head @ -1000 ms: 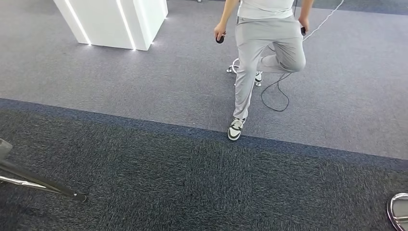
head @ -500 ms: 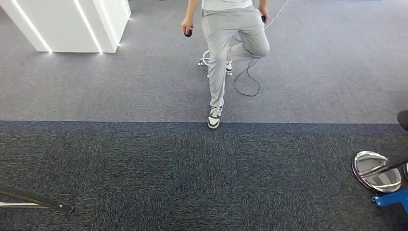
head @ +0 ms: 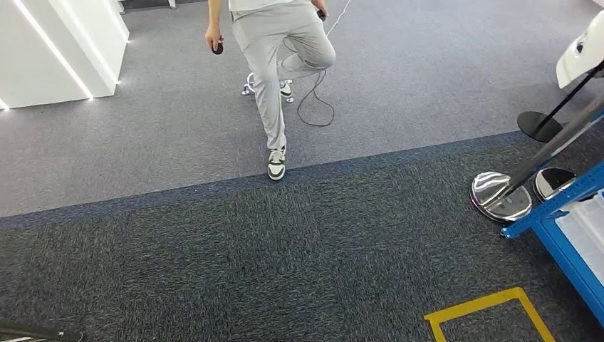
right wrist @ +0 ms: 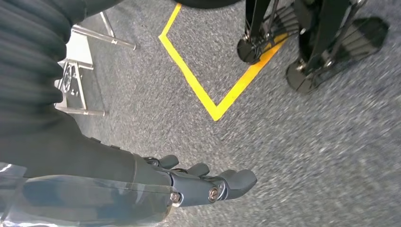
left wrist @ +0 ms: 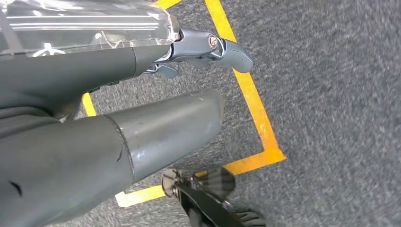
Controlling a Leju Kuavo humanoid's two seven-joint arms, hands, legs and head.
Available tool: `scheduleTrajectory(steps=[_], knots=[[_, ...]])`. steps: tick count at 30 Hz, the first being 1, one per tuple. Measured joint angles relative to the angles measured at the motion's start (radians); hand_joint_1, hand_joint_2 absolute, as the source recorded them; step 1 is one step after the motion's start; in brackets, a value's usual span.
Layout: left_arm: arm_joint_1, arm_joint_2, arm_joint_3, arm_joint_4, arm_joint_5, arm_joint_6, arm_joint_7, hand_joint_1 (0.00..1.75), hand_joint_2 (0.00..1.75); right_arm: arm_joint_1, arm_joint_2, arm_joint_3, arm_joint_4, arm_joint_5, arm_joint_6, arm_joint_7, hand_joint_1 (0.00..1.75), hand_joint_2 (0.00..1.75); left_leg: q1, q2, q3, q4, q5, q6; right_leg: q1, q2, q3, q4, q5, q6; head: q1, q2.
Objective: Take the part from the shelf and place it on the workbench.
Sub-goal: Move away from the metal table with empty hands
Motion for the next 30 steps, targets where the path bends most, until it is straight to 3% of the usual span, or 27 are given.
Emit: scheduleTrajectory(steps=[2,3,4,5,6,8,10,11,12,13,14,16,18,30], knots=[[-0.001,0.002,0.000,0.001,0.000,-0.002,0.005,0.00,0.00,0.000,0.002,-0.004,-0.004,0.016,0.003,-0.003,0.00,1.75,-0.001,-0.040,0.083,-0.134,0.005,0.006,0.001,0.024,-0.024,0.015,0.013,0.010,0.000,0.000],[-0.001,0.002,0.000,0.002,0.000,-0.002,0.009,0.00,0.00,0.001,0.003,-0.005,-0.006,0.023,0.005,-0.005,0.00,1.75,-0.002,-0.051,0.100,-0.167,-0.005,0.007,0.001,0.034,-0.030,0.018,0.020,0.016,-0.001,0.000],[-0.002,0.003,0.000,0.002,0.000,-0.002,0.012,0.00,0.00,0.002,0.003,-0.007,-0.008,0.031,0.007,-0.006,0.00,1.75,-0.005,-0.046,0.103,-0.177,-0.006,0.009,0.001,0.044,-0.033,0.019,0.028,0.023,-0.001,0.000],[-0.003,0.003,0.000,0.003,0.000,-0.003,0.015,0.00,0.00,0.003,0.003,-0.010,-0.010,0.036,0.009,-0.007,0.00,1.31,-0.005,-0.034,0.099,-0.177,0.000,0.013,-0.001,0.054,-0.035,0.018,0.037,0.029,-0.002,0.000],[-0.004,0.004,0.000,0.004,-0.001,-0.003,0.016,0.00,0.00,0.004,0.003,-0.013,-0.011,0.040,0.010,-0.008,0.00,0.87,-0.004,-0.020,0.095,-0.179,0.008,0.019,-0.002,0.048,-0.041,0.024,0.034,0.034,-0.003,0.000],[-0.006,0.005,0.001,0.007,0.000,-0.003,0.023,0.00,0.00,0.005,0.004,-0.018,-0.014,0.051,0.012,-0.009,0.00,0.00,-0.002,0.005,0.083,-0.184,0.025,0.031,-0.003,0.007,-0.068,0.084,-0.015,0.043,0.003,0.000],[-0.004,0.007,0.004,0.008,0.001,-0.003,0.038,0.00,0.00,0.004,0.005,-0.020,-0.015,0.075,0.013,-0.008,0.00,0.00,-0.006,0.027,0.066,-0.183,0.037,0.034,-0.006,-0.038,-0.113,0.210,-0.101,0.050,0.009,0.000],[-0.003,0.009,0.006,0.009,0.001,-0.004,0.045,0.00,0.00,0.004,0.005,-0.020,-0.015,0.088,0.014,-0.006,0.00,0.00,-0.008,0.037,0.057,-0.182,0.042,0.034,-0.010,-0.048,-0.128,0.266,-0.131,0.054,0.009,0.000],[-0.003,0.010,0.007,0.009,0.000,-0.004,0.049,0.00,0.00,0.004,0.005,-0.020,-0.015,0.099,0.015,-0.004,0.00,0.00,-0.009,0.046,0.049,-0.181,0.047,0.032,-0.013,-0.053,-0.127,0.293,-0.144,0.057,0.009,0.000],[-0.004,0.011,0.008,0.009,0.000,-0.004,0.051,0.00,0.00,0.005,0.005,-0.020,-0.015,0.107,0.016,-0.003,0.00,0.00,-0.009,0.053,0.042,-0.179,0.051,0.030,-0.015,-0.056,-0.105,0.282,-0.138,0.058,0.009,0.000],[-0.005,0.012,0.008,0.010,-0.001,-0.003,0.052,0.00,0.00,0.007,0.005,-0.020,-0.015,0.111,0.016,-0.003,0.00,0.00,-0.008,0.058,0.037,-0.178,0.054,0.028,-0.017,-0.058,-0.062,0.231,-0.118,0.058,0.010,0.000],[-0.008,0.012,0.008,0.011,-0.003,-0.002,0.053,0.00,0.00,0.008,0.005,-0.020,-0.015,0.119,0.016,-0.005,0.00,0.00,-0.009,0.063,0.033,-0.174,0.058,0.022,-0.015,-0.065,0.040,0.085,-0.079,0.050,0.010,0.000],[-0.011,0.013,0.008,0.012,-0.006,-0.002,0.058,0.00,0.00,0.007,0.004,-0.020,-0.015,0.129,0.015,-0.006,0.00,0.00,-0.011,0.066,0.029,-0.169,0.059,0.017,-0.010,-0.070,0.087,0.004,-0.068,0.038,0.009,0.000],[-0.017,0.020,0.008,0.018,-0.011,-0.004,0.068,0.00,0.00,0.006,0.002,-0.027,-0.015,0.183,0.014,-0.005,0.00,0.00,-0.003,0.065,0.019,-0.165,0.066,-0.001,0.002,-0.073,0.079,0.006,-0.067,0.017,0.004,0.000]])
